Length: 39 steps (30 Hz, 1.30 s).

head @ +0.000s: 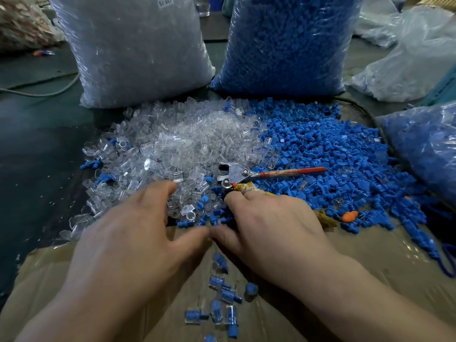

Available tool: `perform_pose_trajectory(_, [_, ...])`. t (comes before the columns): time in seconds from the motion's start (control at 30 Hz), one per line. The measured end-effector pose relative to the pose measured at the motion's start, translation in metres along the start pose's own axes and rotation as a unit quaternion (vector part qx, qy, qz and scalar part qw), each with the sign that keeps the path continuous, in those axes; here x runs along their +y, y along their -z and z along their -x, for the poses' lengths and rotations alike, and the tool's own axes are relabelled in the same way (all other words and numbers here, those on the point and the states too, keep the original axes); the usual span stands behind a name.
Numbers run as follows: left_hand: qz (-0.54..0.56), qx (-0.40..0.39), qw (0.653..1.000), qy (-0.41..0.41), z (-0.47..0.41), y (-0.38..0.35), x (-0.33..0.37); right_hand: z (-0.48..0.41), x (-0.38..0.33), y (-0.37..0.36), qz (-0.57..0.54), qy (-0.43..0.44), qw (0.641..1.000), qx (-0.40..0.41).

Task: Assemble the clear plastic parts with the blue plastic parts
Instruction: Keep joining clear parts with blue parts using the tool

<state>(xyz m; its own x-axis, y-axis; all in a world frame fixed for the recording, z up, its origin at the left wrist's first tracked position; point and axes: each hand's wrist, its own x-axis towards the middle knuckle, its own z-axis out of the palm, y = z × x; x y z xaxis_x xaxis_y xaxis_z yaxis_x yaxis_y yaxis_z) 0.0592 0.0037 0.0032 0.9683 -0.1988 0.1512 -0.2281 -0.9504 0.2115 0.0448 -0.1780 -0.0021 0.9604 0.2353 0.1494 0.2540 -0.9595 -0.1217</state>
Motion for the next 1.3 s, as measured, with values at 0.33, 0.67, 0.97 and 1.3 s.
perform_pose_trajectory(0.33, [0.026, -0.014, 0.998, -0.049, 0.000, -0.011, 0.012, -0.005, -0.003, -0.010, 0.015, 0.014, 1.000, 0.007])
perform_pose_trajectory(0.67, [0.144, 0.034, 0.989, -0.032, -0.002, -0.018, 0.009, -0.005, 0.003, -0.008, -0.035, 0.015, 0.999, 0.008])
perform_pose_trajectory(0.97, [0.370, 0.067, 0.921, 0.101, 0.003, -0.018, -0.004, -0.004, 0.011, -0.007, -0.109, 0.000, 0.994, 0.028])
perform_pose_trajectory(1.3, [0.454, -0.092, 0.885, 0.051, 0.002, -0.008, 0.002, 0.001, 0.021, -0.001, -0.284, -0.107, 0.952, 0.049])
